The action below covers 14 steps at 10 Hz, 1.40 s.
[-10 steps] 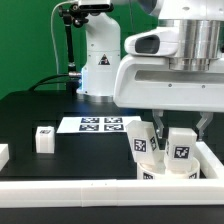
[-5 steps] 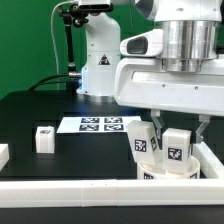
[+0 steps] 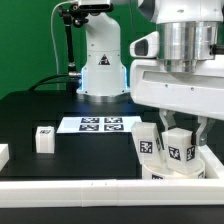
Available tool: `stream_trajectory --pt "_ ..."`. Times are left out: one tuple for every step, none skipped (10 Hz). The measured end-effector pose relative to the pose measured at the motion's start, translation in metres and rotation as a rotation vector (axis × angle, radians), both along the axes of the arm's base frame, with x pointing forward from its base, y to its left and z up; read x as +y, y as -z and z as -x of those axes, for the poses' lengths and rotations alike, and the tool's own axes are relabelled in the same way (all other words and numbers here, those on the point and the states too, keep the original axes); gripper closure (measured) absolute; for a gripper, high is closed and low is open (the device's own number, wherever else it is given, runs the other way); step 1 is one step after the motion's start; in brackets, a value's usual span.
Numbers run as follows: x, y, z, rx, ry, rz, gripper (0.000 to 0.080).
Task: Assemble stool
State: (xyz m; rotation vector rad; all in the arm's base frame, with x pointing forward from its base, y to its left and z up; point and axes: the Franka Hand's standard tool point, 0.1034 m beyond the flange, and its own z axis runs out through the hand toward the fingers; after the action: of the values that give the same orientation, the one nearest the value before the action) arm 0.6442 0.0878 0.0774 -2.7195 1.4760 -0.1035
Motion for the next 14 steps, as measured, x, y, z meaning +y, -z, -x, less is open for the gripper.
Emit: stream_trajectory --pt "0.003 0.000 0.000 0.001 0.073 -0.010 0.0456" --pt "0.005 0.000 0.001 0.002 0.131 -0.019 0.0456" --pt "0.009 0.001 0.001 0.004 0.229 -0.029 0.0456" --pt "0.014 0.001 0.002 0.006 0.318 -0.040 0.0456" --pt "0.018 0.001 0.003 0.010 0.395 -0.055 0.0456" --pt "0.022 0.002 0.003 0.010 0.491 -0.077 0.0456" --pt "0.023 0.002 0.003 0.009 0.568 -0.088 0.0456" --pt "0.024 0.002 0.003 0.009 0.646 -0.095 0.0456" --pt "0.025 0.002 0.003 0.012 0.730 -0.106 0.0456" --pt "0.025 0.002 0.002 0.012 0.790 -0.112 0.0456" --pt "0.025 0.002 0.002 0.018 0.834 -0.127 0.0456" --pt "0.024 0.002 0.002 0.024 0.868 -0.142 0.0456" --pt "0.024 0.002 0.002 0.026 0.872 -0.147 0.0456" --pt "0.025 0.002 0.002 0.026 0.866 -0.147 0.0359"
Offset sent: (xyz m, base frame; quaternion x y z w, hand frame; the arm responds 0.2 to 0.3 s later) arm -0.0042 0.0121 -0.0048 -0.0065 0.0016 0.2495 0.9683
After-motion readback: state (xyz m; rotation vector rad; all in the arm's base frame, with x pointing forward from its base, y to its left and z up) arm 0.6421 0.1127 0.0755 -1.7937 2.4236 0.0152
